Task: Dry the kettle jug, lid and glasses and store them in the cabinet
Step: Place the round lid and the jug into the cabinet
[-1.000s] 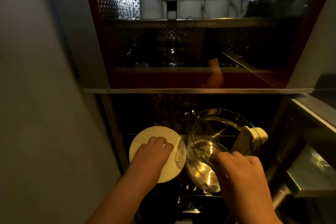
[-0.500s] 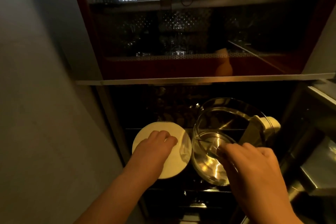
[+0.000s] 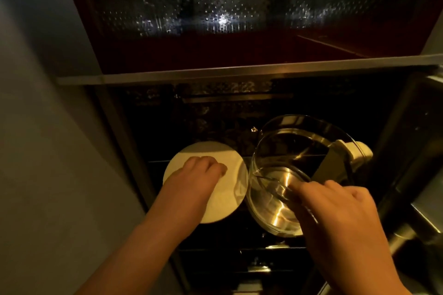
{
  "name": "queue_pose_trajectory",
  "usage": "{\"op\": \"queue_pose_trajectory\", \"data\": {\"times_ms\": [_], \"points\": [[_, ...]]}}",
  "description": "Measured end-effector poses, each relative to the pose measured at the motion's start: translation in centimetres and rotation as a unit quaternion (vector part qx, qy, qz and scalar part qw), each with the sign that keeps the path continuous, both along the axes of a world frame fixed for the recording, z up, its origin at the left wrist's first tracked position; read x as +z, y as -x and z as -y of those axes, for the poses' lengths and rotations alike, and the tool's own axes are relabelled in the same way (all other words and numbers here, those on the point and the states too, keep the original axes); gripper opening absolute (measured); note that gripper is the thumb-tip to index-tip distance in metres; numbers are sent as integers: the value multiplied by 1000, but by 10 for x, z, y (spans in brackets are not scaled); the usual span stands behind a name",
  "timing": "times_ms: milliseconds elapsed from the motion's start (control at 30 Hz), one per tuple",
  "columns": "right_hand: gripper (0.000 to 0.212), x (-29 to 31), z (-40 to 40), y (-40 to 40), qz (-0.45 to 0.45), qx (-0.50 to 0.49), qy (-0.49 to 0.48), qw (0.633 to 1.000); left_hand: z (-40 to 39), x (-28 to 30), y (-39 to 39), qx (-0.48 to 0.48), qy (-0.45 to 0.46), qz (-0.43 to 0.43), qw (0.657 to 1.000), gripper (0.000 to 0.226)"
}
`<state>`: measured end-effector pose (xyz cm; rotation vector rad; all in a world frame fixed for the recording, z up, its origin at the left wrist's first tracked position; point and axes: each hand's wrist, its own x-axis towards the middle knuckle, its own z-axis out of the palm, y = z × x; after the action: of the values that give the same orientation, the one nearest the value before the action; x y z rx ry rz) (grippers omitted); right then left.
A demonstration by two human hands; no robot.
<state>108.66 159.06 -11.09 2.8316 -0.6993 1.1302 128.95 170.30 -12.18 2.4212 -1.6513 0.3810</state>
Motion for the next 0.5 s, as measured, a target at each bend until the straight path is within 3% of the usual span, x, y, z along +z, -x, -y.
{"op": "queue_pose_trajectory", "data": {"times_ms": [233,500], "points": [[46,-4,1,-5,12,3,0,1000,5,-1,-10,-6,29,10,1000,60],[36,-3,-2,-5,29,17,2,999,14,7,-18,2,21,26,999,59]]}}
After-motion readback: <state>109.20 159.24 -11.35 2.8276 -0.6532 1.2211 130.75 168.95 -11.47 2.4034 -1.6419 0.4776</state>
